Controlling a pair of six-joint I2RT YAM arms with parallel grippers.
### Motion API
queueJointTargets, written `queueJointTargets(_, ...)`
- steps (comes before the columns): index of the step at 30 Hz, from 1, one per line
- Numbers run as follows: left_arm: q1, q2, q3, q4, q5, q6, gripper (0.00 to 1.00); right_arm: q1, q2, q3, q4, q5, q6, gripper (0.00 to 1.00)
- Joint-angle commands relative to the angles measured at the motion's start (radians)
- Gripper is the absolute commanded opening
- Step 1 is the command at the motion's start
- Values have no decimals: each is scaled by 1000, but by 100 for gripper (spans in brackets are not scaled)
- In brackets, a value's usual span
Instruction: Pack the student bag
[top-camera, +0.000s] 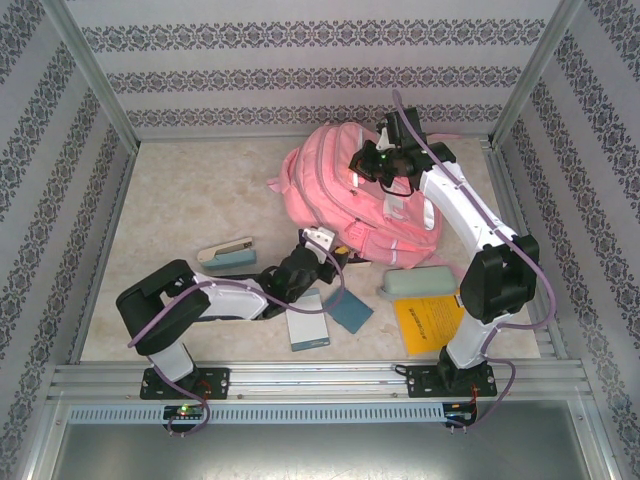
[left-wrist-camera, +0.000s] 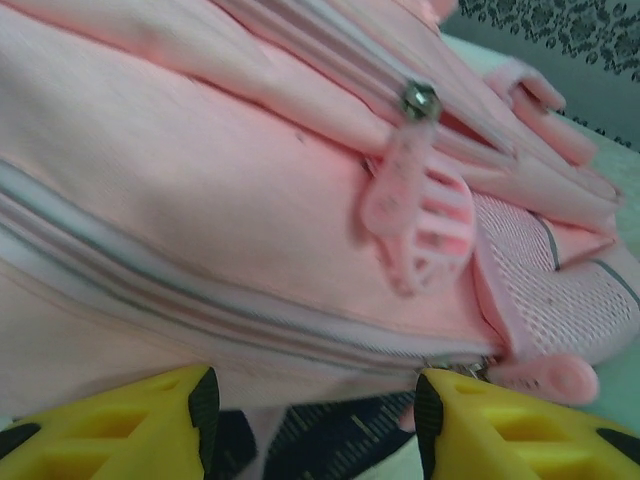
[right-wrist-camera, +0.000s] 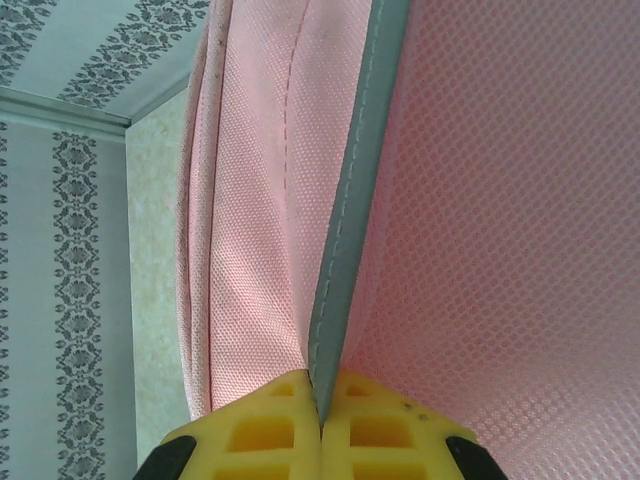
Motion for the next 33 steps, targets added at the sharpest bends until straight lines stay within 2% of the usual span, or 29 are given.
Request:
queueJointTargets(1, -40, 10, -5, -2, -75, -10, 55, 8, -60, 41, 62, 16, 71, 0)
queueJointTargets(11, -72, 51, 82, -114, -102, 15, 56, -6, -68, 51, 88, 9, 156, 0)
queueJointTargets(17, -72, 89, 116, -119, -123, 13, 63, -25, -63, 74, 97, -16, 194, 0)
queueJointTargets(25, -71, 175, 225, -180, -161, 29, 62, -36, -63, 85, 106, -37, 220, 0)
queueJointTargets(28, -61, 194, 249, -178, -191, 41, 55, -35, -63, 80, 111, -46, 222, 0)
queueJointTargets(33, -36, 190, 263, -186, -217, 63, 32, -32, -61, 70, 114, -56, 216, 0)
